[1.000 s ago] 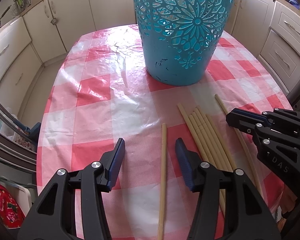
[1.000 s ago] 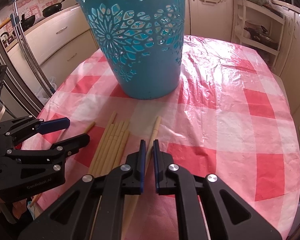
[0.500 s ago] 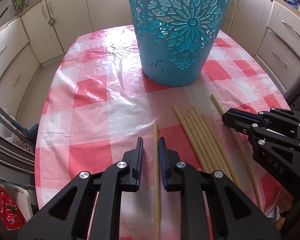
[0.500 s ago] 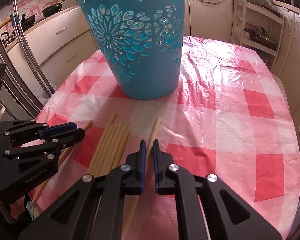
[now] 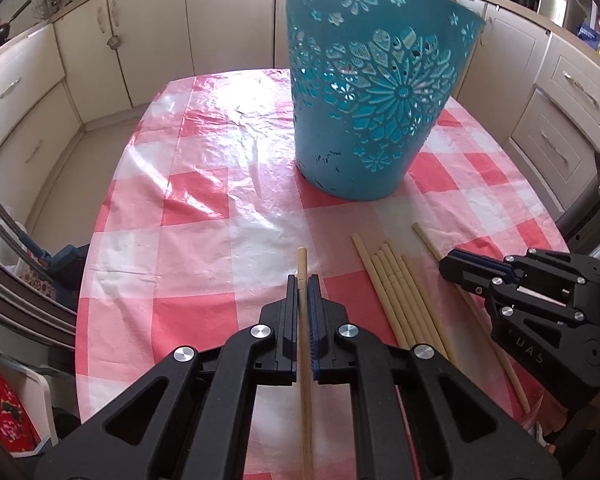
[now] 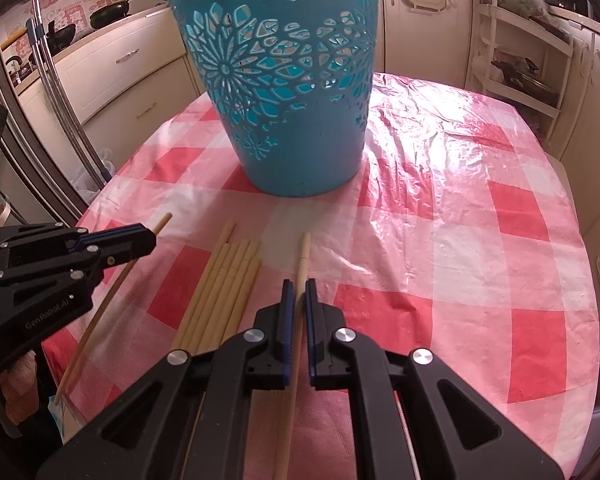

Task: Organize utensils
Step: 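Lift the stick with the left gripper toward the teal basket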

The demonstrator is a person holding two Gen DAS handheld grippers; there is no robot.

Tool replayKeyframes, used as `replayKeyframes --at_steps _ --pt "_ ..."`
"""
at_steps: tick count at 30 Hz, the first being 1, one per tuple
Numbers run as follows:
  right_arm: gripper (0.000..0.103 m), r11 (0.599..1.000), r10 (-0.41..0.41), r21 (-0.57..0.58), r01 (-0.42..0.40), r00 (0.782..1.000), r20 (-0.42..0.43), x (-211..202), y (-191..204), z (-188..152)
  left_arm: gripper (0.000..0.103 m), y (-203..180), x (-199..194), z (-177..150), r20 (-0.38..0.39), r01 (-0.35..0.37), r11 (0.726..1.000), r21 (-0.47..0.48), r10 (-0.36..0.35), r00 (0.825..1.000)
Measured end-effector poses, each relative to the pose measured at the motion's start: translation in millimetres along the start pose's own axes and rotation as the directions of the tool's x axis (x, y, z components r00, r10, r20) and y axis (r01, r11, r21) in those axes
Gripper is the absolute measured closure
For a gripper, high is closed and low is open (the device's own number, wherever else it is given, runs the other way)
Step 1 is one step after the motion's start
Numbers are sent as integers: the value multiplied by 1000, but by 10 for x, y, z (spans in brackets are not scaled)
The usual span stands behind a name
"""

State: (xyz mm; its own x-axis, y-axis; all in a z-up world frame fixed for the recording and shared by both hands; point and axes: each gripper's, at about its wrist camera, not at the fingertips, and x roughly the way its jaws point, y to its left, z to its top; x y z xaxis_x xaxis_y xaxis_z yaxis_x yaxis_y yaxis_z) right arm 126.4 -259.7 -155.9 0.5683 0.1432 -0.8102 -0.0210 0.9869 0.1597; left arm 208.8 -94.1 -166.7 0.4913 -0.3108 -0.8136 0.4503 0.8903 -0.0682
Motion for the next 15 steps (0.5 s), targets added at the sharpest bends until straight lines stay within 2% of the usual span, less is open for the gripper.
replayKeyframes --at_steps 8,15 --pt "97 1000 -6 -11 6 1000 1 -4 16 1 98 135 -379 128 143 77 995 -62 -68 987" --pt "97 1000 -10 -16 10 1000 6 -10 34 -10 98 282 -854 299 283 196 970 -145 -149 948"
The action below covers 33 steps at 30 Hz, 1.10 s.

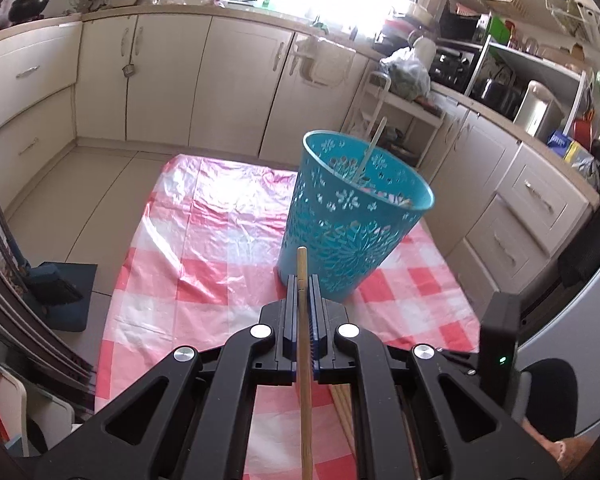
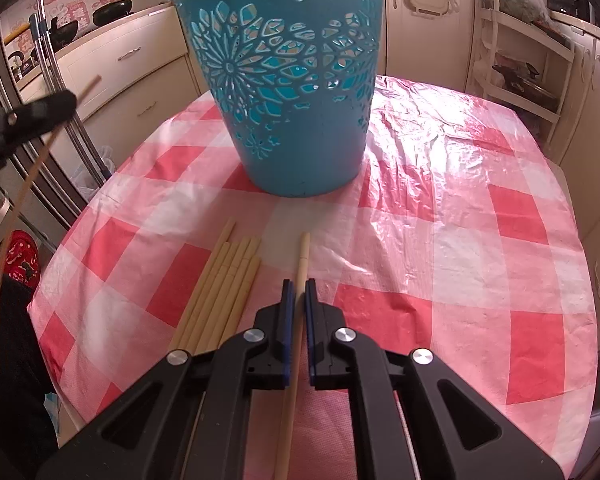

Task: Organize utensils
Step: 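Lift the stick with the left gripper toward the teal basket, then carry the held stick with the left gripper over the basket opening, then open the left gripper to drop the stick into the basket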

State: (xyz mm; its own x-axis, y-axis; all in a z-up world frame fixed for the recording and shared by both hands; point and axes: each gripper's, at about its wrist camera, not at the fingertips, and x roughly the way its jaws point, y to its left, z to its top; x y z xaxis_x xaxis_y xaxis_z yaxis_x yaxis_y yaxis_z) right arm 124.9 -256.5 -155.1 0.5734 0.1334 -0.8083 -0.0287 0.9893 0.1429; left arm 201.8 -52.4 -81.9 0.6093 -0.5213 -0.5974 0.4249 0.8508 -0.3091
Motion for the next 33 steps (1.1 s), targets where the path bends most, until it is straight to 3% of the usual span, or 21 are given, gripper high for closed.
replayKeyframes --at_steps 12,18,26,33 --pt "96 1000 -2 -1 2 1000 3 -7 12 -5 98 -221 -483 483 167 121 992 -31 -114 979" --pt "96 1000 -6 -1 6 1000 5 -11 21 -10 98 -427 -386 819 250 102 995 -3 -98 963" --pt "96 1000 -11 -9 11 1000 9 -9 40 -20 98 -749 -169 1432 404 85 996 29 -90 910" --pt "95 1000 -12 -28 13 1000 15 -14 57 -32 98 -804 282 1690 442 32 999 20 -37 896"
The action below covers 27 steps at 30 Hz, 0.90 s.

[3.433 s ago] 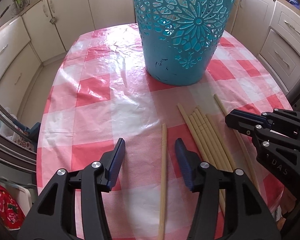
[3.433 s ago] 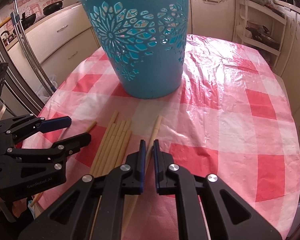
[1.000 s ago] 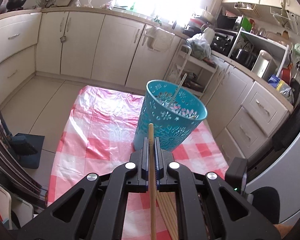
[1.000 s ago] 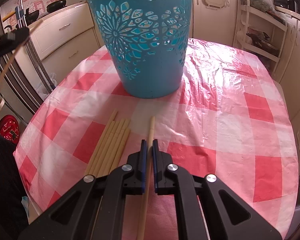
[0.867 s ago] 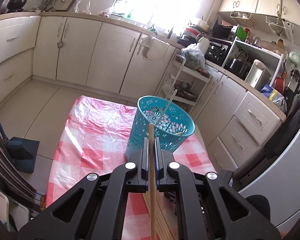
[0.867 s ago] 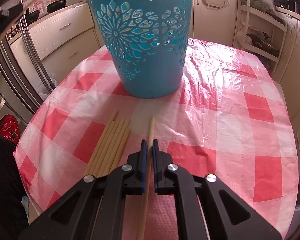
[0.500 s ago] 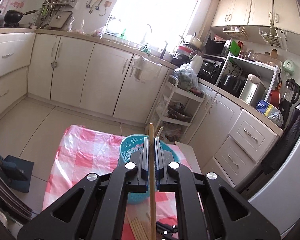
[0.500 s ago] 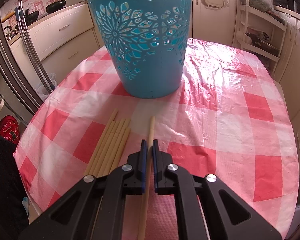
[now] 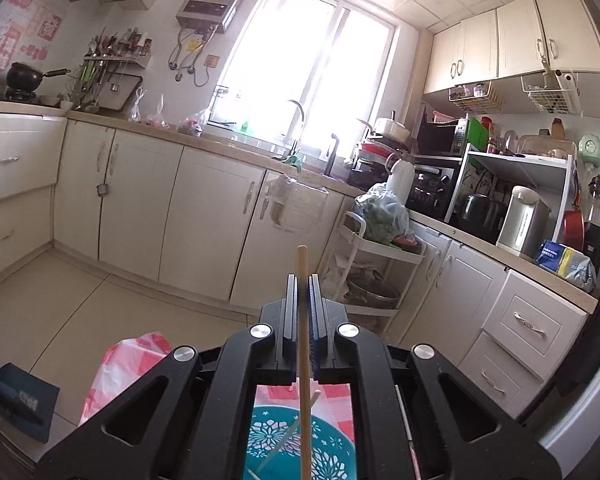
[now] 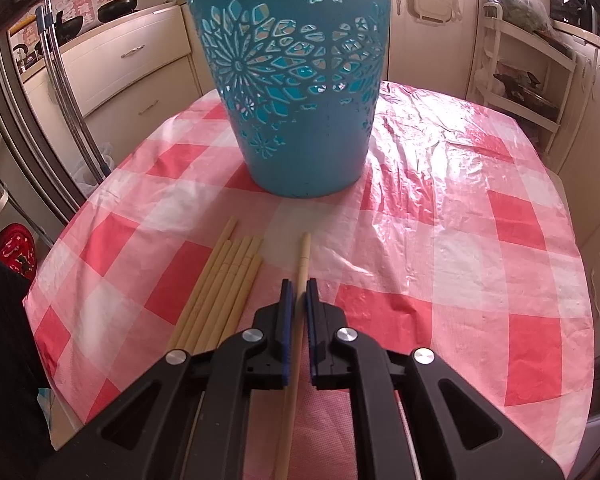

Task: Organize utensils
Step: 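Open the left gripper to drop the stick into the basket, then lift the stick held in the right gripper and carry it over the basket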

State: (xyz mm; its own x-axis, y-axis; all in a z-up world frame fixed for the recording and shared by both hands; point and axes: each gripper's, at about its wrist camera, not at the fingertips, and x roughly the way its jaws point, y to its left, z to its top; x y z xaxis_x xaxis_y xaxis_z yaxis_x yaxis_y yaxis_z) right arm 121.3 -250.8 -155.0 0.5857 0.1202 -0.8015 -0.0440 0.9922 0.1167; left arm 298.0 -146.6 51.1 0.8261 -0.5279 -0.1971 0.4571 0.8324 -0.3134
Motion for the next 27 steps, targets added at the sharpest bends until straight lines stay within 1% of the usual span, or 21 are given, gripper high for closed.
replayKeyframes --at_steps 4,8,14,16,18,19,20,21,22,23,24,26,27 --pt "95 1000 -3 -8 3 1000 -1 1 16 3 98 34 244 -92 -21 -15 1000 2 15 1000" --pt "95 1000 0 -13 0 1000 -1 9 28 9 98 30 348 -238 -50 -17 999 28 18 999" --pt "95 1000 -2 -19 2 1000 -2 23 48 20 98 79 365 -512 -129 -35 996 82 46 991" --pt "95 1000 -7 -24 6 1000 -2 23 59 20 98 100 330 -598 -166 -42 994 100 58 984" --pt "95 999 -11 -30 11 1000 -2 24 70 20 96 122 259 -682 -193 -62 989 132 87 977" --pt "95 999 -13 -32 13 1000 -1 23 75 18 90 136 204 -720 -205 -72 986 148 102 973" --pt "94 999 -15 -34 15 1000 0 23 80 17 78 151 139 -754 -214 -86 982 165 121 969" --pt "94 999 -17 -36 17 1000 2 24 88 15 69 166 71 -774 -218 -104 978 181 143 965" --pt "92 999 -17 -40 17 1000 3 25 97 11 51 182 -14 -797 -219 -127 972 196 170 961" --pt "90 999 -17 -44 17 1000 5 26 106 7 39 195 -111 -803 -215 -149 966 210 194 957" --pt "89 999 -16 -48 17 1000 6 27 117 3 36 207 -193 -807 -213 -168 960 225 216 953" --pt "84 998 -21 -56 21 1000 9 27 141 -6 24 221 -369 -844 -210 -199 945 261 256 943" --pt "84 998 -27 -59 27 1000 11 27 150 -10 22 223 -433 -851 -209 -207 939 274 268 940"
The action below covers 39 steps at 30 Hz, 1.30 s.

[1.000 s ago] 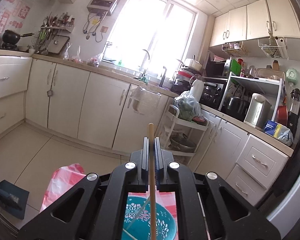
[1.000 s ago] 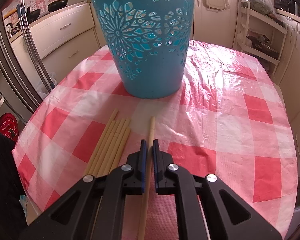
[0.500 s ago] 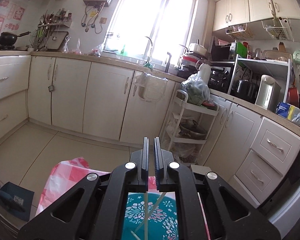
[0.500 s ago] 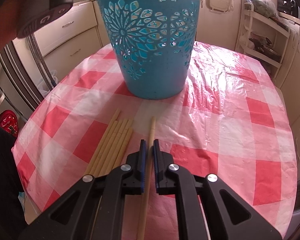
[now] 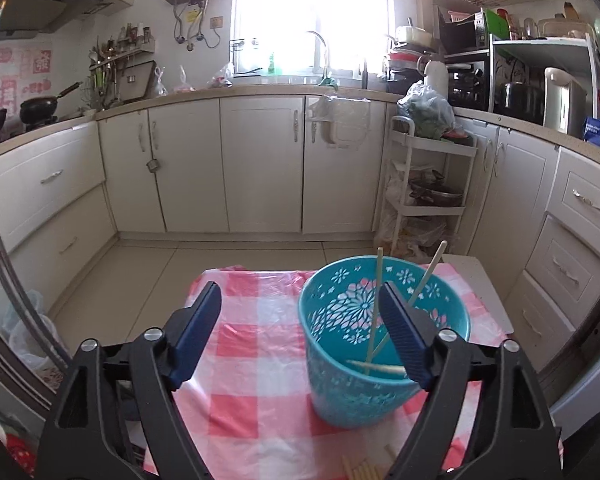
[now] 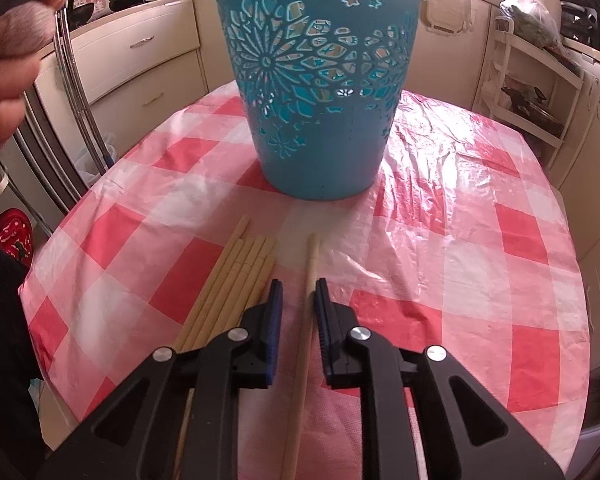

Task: Organize utensils
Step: 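Lift the stick held in the right gripper and carry it over the basket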

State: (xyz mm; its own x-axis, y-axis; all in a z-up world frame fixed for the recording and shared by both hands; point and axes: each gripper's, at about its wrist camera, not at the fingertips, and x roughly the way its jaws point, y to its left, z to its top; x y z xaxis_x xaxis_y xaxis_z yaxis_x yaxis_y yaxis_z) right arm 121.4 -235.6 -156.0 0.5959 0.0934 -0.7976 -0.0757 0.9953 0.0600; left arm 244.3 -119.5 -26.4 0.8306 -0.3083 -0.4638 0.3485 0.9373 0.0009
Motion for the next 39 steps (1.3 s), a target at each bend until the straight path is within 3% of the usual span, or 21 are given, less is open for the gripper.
replayKeyframes --at_steps 8,16,19,25,27,31,34,37,39 --pt "87 1000 -10 16 10 1000 9 -5 -7 -15 8 233 -253 -319 -38 -60 998 8 60 997" --pt "93 993 49 110 -50 999 7 -16 -156 -16 8 653 52 -534 -176 -64 986 -157 36 984" --pt "93 987 72 143 -72 997 8 -14 -196 -13 8 734 83 -554 -189 -66 977 -203 27 982" --pt "93 998 -51 -25 51 999 -3 -6 57 1 7 654 97 -555 -188 -62 984 -167 29 982" --pt "97 999 -46 -27 46 999 -10 -12 56 0 7 613 118 -564 -194 -59 986 -153 28 981" --pt "97 996 34 81 -31 999 -31 -104 -152 3 7 571 142 -587 -204 -60 989 -134 32 978" --pt "97 977 127 170 -130 991 29 -352 -318 57 7 613 162 -598 -217 -63 986 -157 28 976" --pt "97 942 221 221 -252 963 156 -717 -421 215 8 668 167 -601 -224 -67 980 -188 24 974" --pt "97 915 272 228 -332 927 258 -977 -471 396 8 694 164 -604 -222 -71 977 -201 25 975"
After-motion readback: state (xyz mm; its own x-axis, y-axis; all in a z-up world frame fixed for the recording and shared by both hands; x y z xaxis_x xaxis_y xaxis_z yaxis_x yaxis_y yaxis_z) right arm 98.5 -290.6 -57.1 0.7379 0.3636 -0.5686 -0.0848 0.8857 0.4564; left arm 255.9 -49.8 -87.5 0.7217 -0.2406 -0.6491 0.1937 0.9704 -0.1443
